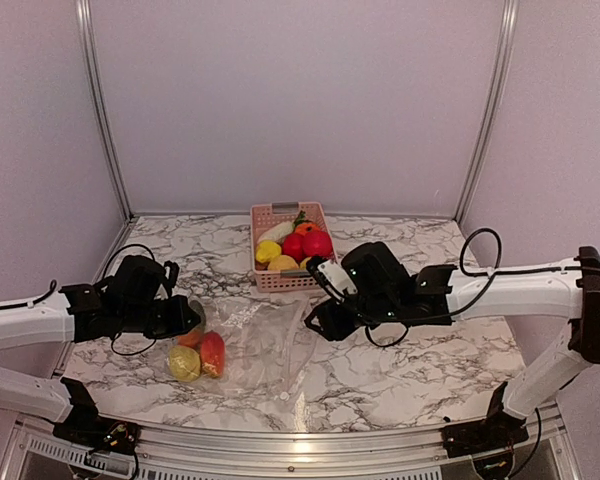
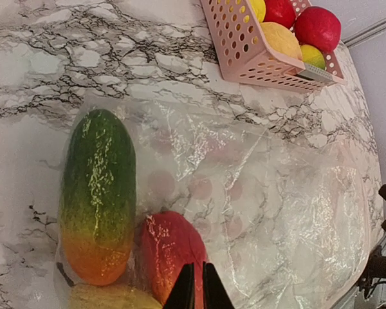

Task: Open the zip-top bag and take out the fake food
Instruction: Adjust the fake fruit in the zipper food storage bag.

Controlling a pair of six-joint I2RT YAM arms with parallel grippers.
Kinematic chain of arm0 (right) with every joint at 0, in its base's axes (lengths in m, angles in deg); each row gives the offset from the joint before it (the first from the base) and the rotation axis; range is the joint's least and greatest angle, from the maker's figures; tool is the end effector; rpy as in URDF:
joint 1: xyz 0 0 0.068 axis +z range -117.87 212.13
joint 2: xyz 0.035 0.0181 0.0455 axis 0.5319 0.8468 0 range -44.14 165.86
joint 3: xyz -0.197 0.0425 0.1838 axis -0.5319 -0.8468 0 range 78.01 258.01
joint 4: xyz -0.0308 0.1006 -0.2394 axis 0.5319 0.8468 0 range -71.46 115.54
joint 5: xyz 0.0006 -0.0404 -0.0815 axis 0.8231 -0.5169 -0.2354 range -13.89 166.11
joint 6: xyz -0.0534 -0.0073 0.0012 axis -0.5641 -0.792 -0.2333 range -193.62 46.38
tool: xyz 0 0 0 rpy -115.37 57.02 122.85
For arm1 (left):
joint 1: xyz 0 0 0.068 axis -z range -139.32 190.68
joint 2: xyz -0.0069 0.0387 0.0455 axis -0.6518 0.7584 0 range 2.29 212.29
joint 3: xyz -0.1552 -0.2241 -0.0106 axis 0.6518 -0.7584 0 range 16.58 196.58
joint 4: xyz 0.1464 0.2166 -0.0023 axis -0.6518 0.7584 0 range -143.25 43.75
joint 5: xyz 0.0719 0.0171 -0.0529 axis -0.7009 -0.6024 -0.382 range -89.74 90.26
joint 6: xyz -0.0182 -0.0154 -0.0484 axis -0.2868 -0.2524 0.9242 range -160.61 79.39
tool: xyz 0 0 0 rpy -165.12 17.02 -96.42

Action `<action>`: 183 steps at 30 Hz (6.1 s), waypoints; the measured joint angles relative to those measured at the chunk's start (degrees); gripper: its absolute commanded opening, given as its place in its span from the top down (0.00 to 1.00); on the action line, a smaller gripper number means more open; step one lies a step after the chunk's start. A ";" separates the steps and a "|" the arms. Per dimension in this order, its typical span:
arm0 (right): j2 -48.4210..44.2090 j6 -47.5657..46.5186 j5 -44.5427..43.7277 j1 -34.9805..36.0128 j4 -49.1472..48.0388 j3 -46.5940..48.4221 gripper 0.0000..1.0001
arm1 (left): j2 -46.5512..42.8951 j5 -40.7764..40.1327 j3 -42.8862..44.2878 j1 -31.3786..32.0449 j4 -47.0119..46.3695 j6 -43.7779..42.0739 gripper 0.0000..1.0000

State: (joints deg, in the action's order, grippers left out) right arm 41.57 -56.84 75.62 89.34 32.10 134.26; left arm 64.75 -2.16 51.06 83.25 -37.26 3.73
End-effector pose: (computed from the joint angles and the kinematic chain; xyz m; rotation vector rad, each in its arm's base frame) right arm 0.1753 0.2717 0.2337 -0.8284 2.2628 0.6218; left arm 0.1639 -0.1485 0.2095 -0.0597 2.4456 -0.6773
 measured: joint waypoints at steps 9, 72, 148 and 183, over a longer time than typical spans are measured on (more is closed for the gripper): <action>3.48 2.75 6.62 1.14 -9.14 -2.58 0.55 | -1.53 1.36 -3.74 0.00 1.53 1.77 0.94; 9.33 7.32 12.17 0.98 -24.65 -10.34 0.74 | 16.04 -2.84 6.78 2.45 11.39 -4.39 0.95; 16.39 8.81 11.74 0.74 -27.47 -4.66 0.71 | 19.23 2.40 5.09 11.06 6.51 -4.02 0.95; 16.33 8.46 11.10 1.29 -23.34 -1.73 0.66 | 8.22 1.97 -0.52 13.00 7.74 -1.73 0.95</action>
State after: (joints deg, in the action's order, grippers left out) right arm 57.90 -48.38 86.73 90.63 8.76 132.53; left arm 72.97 -0.19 50.54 96.25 -29.53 2.00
